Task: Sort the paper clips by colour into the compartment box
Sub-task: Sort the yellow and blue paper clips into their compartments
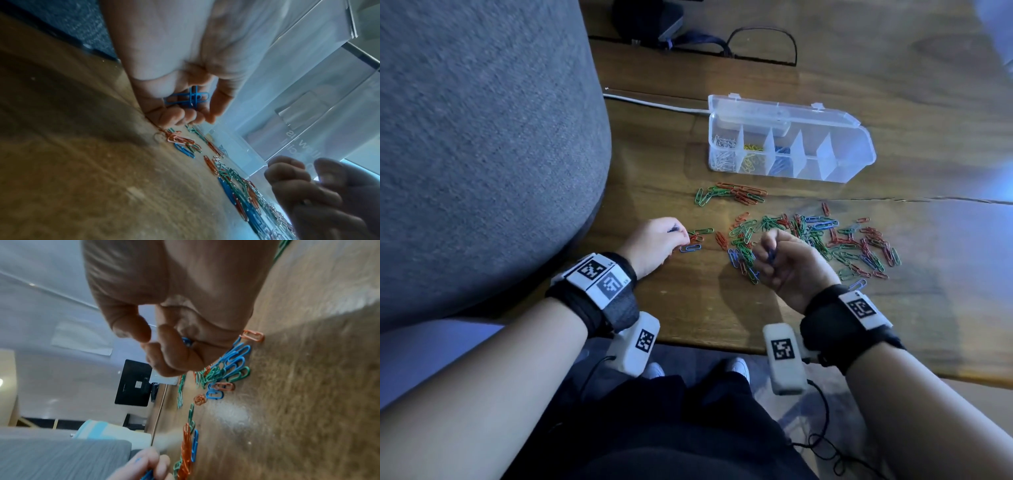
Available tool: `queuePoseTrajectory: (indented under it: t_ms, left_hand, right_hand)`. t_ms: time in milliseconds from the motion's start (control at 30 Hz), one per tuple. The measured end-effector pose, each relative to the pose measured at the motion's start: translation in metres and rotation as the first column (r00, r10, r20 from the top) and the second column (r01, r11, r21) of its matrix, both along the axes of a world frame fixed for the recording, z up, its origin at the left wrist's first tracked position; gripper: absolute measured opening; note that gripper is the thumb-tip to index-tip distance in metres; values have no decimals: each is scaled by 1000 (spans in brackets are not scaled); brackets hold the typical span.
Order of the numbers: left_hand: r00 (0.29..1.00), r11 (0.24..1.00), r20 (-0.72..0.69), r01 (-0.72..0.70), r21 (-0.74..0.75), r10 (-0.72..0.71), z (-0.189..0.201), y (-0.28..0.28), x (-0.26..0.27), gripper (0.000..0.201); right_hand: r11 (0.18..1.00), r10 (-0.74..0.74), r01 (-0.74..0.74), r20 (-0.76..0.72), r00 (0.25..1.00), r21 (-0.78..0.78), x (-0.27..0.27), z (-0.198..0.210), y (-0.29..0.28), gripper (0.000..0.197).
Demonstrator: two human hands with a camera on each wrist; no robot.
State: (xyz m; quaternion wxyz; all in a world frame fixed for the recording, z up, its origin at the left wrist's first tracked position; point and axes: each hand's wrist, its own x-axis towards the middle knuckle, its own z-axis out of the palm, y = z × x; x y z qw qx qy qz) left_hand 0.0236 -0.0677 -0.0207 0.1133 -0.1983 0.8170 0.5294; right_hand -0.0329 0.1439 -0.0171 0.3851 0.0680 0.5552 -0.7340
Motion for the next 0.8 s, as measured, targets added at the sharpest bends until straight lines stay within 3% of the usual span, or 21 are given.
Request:
queuePoseTrajectory:
  t_ms: [100,167,233,300,333,400,567,667,800]
  left_hand:
    - [999,993,-23,29,-112,-31,0,3,-1,16]
    - [995,952,-53,65,-300,-84,0,6,1,17]
    - [983,874,-42,140,-464,-180,0,10,6,17]
    - [963,809,-15,218,-546,-269,-4,14,12,23]
    - [954,789,0,249,-562,-300,-7,16,15,26]
    - [940,770,26,294,-567,-339,-10,17,19,27]
    - [966,834,-2,223,-504,-260,-8,16,25,32]
    - [965,823,13,231,-519,-262,-9,15,26,38]
    - [953,797,18,264,-543,-303,-11,20,25,29]
  right_hand:
    - [998,-10,11,-15,1000,61,-3,2,-1,11]
    - [944,64,7,-207,976,329,-4,-2,-5,14]
    - [727,378,20,-425,823,686,-3,-6,-10,7]
    - [534,631,50,-438,641,844,1,-9,-14,14]
    - [492,681,51,-421,600,869,3,-10,-14,19]
    - [486,707,32,-415,572,873,8,-11,-12,23]
    - [482,697,90,-443,564,872,11,-13,-9,18]
    - [401,729,105,-386,565,910,11,-13,-15,17]
    - [283,826,89,-290,484,955,17,-18,-27,23]
